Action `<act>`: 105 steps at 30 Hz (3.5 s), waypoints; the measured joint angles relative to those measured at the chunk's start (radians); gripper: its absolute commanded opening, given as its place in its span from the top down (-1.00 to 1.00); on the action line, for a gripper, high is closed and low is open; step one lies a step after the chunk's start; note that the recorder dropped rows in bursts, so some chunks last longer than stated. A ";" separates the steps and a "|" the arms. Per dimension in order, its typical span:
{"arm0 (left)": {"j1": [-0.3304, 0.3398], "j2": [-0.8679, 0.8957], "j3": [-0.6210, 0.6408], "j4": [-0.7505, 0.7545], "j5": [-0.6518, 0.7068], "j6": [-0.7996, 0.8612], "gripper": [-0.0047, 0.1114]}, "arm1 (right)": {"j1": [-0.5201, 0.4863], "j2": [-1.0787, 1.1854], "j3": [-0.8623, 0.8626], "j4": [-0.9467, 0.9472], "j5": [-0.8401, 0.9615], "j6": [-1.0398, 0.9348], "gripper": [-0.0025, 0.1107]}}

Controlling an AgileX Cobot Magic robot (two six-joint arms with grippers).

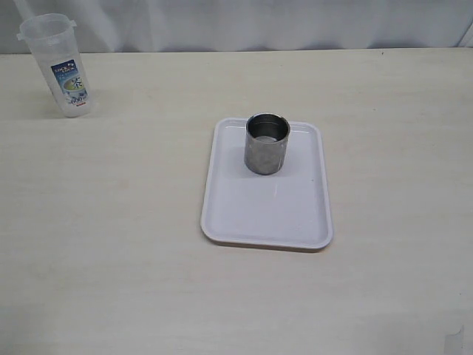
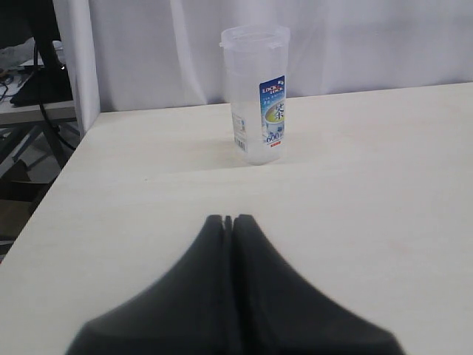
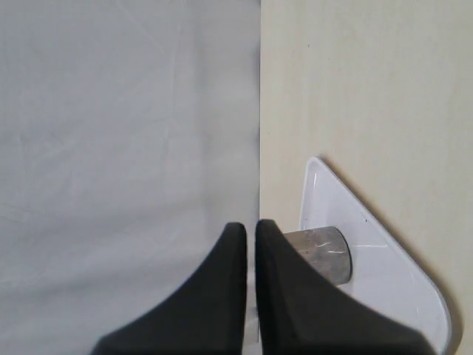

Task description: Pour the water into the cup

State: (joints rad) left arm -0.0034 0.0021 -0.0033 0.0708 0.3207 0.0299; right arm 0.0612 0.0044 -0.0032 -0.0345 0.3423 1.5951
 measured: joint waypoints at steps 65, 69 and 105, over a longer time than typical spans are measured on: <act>0.000 0.000 0.000 0.000 0.000 0.000 0.92 | 0.000 0.000 0.000 -0.002 0.025 -1.457 0.88; 0.000 0.000 0.000 0.000 0.000 0.000 0.92 | 0.000 0.000 0.000 -0.002 0.025 -1.467 0.88; 0.000 0.000 0.000 0.000 0.000 0.000 0.92 | 0.000 0.000 0.000 0.008 0.017 -1.527 0.88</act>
State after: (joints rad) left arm -0.0034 0.0021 -0.0033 0.0708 0.3207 0.0299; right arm 0.0612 0.0044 -0.0032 -0.0260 0.3597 0.0677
